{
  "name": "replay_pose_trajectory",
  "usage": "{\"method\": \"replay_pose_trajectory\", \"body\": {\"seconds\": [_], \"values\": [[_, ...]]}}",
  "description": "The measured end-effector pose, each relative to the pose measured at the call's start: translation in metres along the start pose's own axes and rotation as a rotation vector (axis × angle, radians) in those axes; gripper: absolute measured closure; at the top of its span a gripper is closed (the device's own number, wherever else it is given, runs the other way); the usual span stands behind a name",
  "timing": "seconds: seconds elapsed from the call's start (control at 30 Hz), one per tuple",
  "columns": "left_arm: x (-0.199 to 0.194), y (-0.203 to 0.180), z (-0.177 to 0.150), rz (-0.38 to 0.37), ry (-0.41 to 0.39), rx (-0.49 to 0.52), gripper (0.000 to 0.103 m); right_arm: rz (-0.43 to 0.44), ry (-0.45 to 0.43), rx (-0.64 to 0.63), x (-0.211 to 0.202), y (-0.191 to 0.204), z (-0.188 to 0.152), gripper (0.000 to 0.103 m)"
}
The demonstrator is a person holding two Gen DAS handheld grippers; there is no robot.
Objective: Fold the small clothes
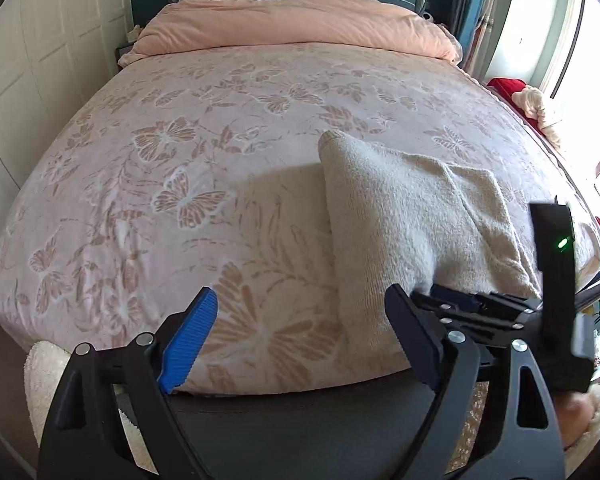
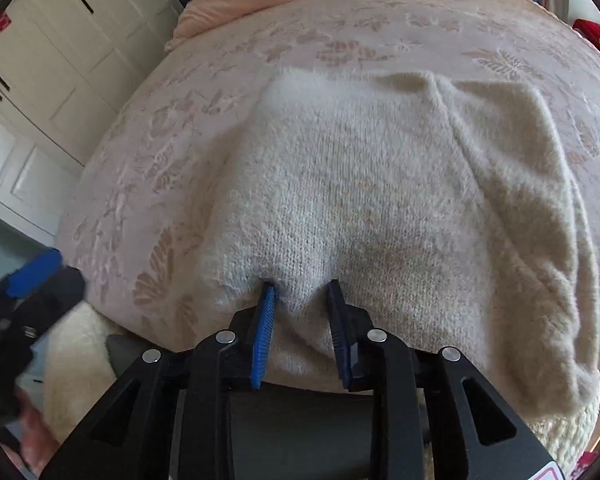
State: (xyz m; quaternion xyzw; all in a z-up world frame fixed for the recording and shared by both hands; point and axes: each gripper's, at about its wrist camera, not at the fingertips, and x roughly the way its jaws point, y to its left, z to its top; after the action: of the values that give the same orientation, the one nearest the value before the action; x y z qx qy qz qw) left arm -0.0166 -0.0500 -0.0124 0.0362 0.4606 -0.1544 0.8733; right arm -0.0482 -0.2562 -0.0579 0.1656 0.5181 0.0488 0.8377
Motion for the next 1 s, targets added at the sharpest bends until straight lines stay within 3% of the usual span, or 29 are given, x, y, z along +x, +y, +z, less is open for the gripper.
{"method": "replay_pose_trajectory", "body": {"seconds": [0.1, 0.17, 0.2, 0.27, 0.37, 0.4, 0.47, 0.53, 0.57, 0.63, 0.73, 0.8, 0.87, 0.93, 0.97, 1.0], "values": [[0.004, -0.007, -0.003, -0.022, 0.011, 0.008, 0.015, -0.052, -0.078, 0.055, -0.029, -0.025, -0.002, 0.078], [0.010, -0.019, -0.003, -0.039, 0.025, 0.038, 0.015, -0.148, -0.015, 0.085, -0.012, -0.057, -0.013, 0.078], [0.012, -0.027, -0.003, -0.049, 0.028, 0.060, 0.015, -0.160, 0.036, 0.105, 0.000, -0.072, -0.018, 0.084], [0.016, -0.042, -0.003, -0.073, 0.034, 0.101, 0.015, -0.062, -0.005, 0.213, -0.017, -0.091, -0.021, 0.084], [0.023, -0.062, -0.002, -0.094, 0.044, 0.164, 0.015, -0.014, -0.127, 0.299, -0.058, -0.107, -0.009, 0.075], [0.025, -0.067, -0.002, -0.094, 0.047, 0.178, 0.015, -0.010, -0.145, 0.318, -0.063, -0.114, -0.001, 0.066], [0.033, -0.077, -0.001, -0.104, 0.054, 0.189, 0.015, -0.037, -0.148, 0.332, -0.060, -0.131, 0.014, 0.053], [0.043, -0.087, -0.001, -0.105, 0.070, 0.203, 0.015, -0.086, -0.084, 0.315, -0.035, -0.142, 0.025, 0.052], [0.048, -0.091, -0.002, -0.104, 0.083, 0.208, 0.015, -0.081, -0.034, 0.315, -0.017, -0.147, 0.030, 0.055], [0.059, -0.096, -0.003, -0.097, 0.109, 0.215, 0.015, -0.068, -0.014, 0.301, -0.004, -0.144, 0.035, 0.090], [0.064, -0.097, -0.003, -0.078, 0.125, 0.220, 0.015, -0.013, -0.178, 0.223, -0.047, -0.122, 0.052, 0.094], [0.068, -0.096, -0.004, -0.065, 0.129, 0.221, 0.014, -0.026, -0.248, 0.196, -0.068, -0.117, 0.059, 0.094], [0.077, -0.095, -0.006, -0.055, 0.151, 0.217, 0.014, -0.060, -0.205, 0.206, -0.050, -0.133, 0.059, 0.094], [0.087, -0.096, -0.008, -0.045, 0.169, 0.219, 0.014, -0.134, -0.016, 0.212, 0.004, -0.157, 0.048, 0.093], [0.091, -0.097, -0.009, -0.039, 0.175, 0.224, 0.014, -0.119, 0.002, 0.234, 0.016, -0.165, 0.041, 0.093], [0.094, -0.098, -0.010, -0.035, 0.183, 0.229, 0.014, -0.090, -0.040, 0.264, 0.006, -0.167, 0.038, 0.093]]}}
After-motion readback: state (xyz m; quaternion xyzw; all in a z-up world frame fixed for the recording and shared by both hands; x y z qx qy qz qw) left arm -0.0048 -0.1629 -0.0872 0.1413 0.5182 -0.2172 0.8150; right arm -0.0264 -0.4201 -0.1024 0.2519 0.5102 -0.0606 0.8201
